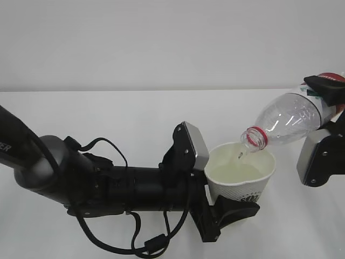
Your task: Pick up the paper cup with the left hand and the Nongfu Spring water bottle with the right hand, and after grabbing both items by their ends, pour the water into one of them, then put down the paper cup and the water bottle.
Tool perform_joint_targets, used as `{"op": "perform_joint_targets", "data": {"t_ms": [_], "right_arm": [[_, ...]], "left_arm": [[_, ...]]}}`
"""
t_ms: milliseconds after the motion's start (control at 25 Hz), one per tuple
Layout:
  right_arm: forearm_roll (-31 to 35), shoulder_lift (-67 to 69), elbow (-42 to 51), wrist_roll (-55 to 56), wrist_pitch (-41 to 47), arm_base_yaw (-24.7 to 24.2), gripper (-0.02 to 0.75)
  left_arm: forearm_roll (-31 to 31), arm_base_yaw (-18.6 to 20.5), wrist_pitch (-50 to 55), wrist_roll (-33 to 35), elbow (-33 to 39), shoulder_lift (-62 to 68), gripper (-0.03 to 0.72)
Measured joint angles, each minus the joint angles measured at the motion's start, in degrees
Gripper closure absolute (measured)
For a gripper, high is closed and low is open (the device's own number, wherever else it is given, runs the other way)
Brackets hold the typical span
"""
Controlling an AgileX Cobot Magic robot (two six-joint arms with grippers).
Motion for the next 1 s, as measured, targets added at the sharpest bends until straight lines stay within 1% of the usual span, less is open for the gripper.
{"op": "perform_joint_targets", "data": {"t_ms": [1000], "right_arm": [[0.71,0.0,0.0,-0.08,-0.22,0.0,0.269]], "left_arm": [[0.0,0.0,0.1,0.0,0.0,0.0,0.16]]}}
